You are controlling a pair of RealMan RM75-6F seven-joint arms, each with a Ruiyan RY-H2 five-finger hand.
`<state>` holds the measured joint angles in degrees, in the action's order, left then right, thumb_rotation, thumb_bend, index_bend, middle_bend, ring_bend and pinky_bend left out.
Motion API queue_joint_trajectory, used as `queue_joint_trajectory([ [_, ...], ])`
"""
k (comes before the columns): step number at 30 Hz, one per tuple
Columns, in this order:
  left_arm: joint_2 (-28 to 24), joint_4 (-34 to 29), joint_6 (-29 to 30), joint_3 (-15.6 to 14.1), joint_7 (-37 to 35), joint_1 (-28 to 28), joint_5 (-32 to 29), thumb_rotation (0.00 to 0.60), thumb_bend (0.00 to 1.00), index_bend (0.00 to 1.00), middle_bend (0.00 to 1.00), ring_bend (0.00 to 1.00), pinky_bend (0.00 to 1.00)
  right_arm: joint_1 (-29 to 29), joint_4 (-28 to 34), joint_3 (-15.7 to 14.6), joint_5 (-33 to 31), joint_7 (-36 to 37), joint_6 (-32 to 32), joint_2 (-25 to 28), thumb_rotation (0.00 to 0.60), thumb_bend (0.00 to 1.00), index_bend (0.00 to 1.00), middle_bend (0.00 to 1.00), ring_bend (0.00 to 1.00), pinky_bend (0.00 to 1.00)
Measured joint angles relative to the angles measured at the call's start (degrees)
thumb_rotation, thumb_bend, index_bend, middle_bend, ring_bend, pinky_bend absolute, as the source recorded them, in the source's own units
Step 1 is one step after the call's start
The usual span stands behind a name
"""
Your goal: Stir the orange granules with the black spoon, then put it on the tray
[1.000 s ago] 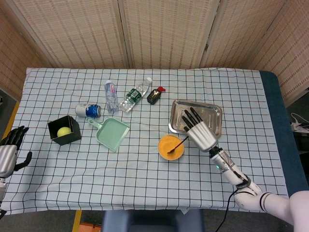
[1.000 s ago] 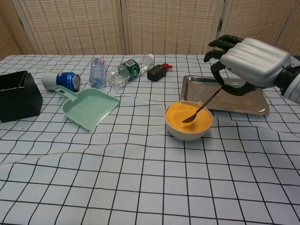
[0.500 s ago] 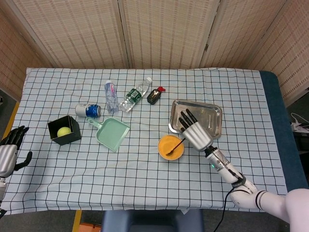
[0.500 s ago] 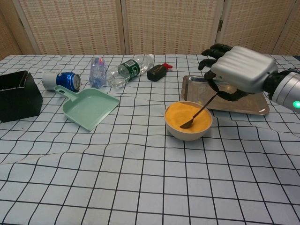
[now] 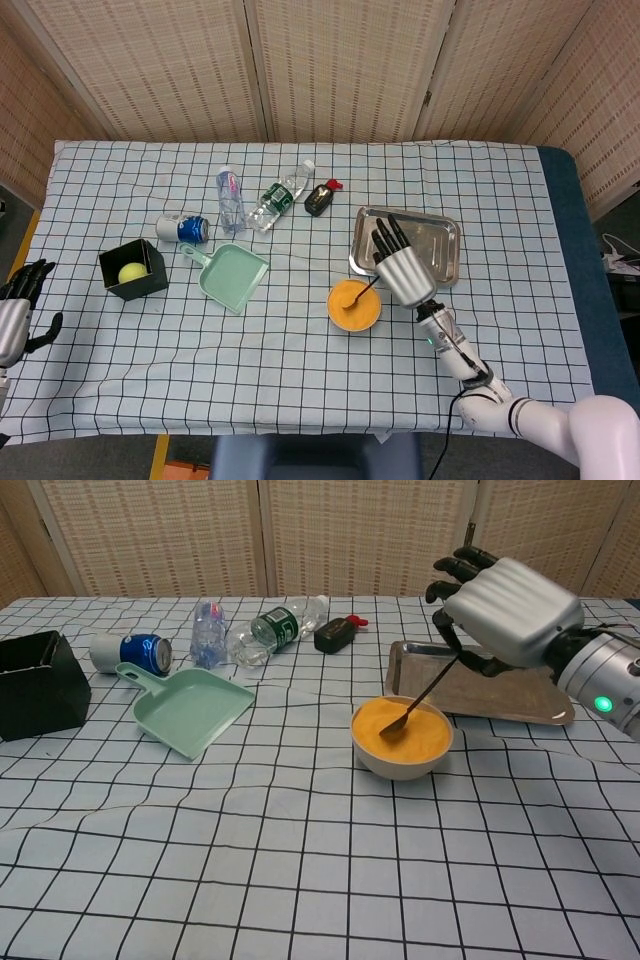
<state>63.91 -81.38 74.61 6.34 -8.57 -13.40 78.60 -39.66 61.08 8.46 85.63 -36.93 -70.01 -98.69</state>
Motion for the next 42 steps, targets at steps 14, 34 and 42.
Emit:
queue_joint_trajectory([
  [14,0.3,-0.5,0.2,-0.2,1.3,0.0,0.3,0.600,0.46,0.00,0.00,0.01,0.19,1.4,3.3,0.0,-0.1,5.4,-0.4,3.6,0.600,0.52,1.00,0.21,0.00,0.00],
  [34,0.3,-0.2,-0.3,-0.3,0.8,-0.3,0.2,0.600,0.46,0.00,0.00,0.01,0.19,-1.3,-0.2,-0.2,-1.7,4.5,5.5,1.6,0.600,0.53,1.00,0.23,0.00,0.00],
  [42,0.2,-0.4,0.2,-0.4,0.6,-0.2,0.9,0.600,0.46,0.00,0.00,0.01,0.19,-1.4,6.0,-1.7,-2.7,-0.3,9.3,6.2,0.600,0.53,1.00,0.23,0.00,0.00],
])
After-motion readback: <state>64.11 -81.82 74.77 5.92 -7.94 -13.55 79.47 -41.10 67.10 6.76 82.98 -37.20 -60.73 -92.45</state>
